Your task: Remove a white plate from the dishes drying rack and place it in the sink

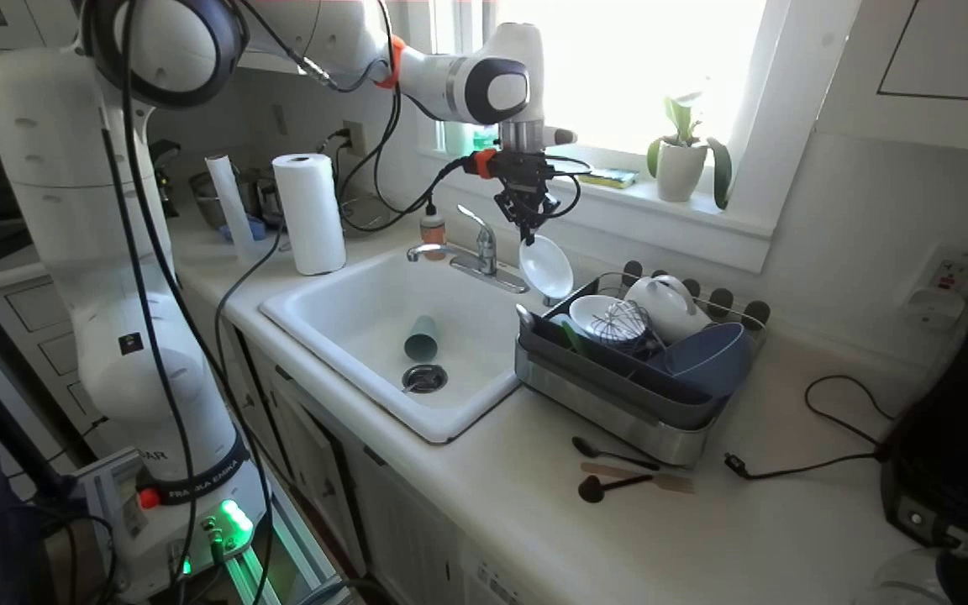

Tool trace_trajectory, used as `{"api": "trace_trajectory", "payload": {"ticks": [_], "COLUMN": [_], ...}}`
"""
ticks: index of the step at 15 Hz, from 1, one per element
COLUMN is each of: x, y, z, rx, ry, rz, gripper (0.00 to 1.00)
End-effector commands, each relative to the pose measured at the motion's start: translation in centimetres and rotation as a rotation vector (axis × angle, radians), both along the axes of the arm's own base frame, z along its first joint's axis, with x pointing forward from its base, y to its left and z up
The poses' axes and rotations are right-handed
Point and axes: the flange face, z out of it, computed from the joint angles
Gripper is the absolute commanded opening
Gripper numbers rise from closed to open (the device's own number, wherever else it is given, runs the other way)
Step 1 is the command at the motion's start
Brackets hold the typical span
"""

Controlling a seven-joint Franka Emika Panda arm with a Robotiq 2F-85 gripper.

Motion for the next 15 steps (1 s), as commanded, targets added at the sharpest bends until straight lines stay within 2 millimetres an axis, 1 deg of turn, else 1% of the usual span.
{"api": "trace_trajectory", "payload": {"ticks": [1,5,7,9,10,11,13,15], "x": [-1.5,-2.1,-2.6,-3.0,-2.9,-1.9,-2.1,-2.1], "y": [1.9,4.3,5.7,6.8,7.0,6.7,7.0,7.0], "z": [-2.4,-5.7,-6.9,-7.6,-7.6,-8.3,-8.6,-8.4], "rx": [-0.056,-0.093,-0.083,-0.055,-0.029,-0.056,-0.047,-0.047], "ry": [0.021,0.010,-0.002,-0.016,-0.019,0.008,0.007,0.004], "rz": [0.071,0.162,0.227,0.279,0.273,0.242,0.256,0.259], "gripper": [0.02,0.02,0.02,0.02,0.02,0.06,0.06,0.06]}}
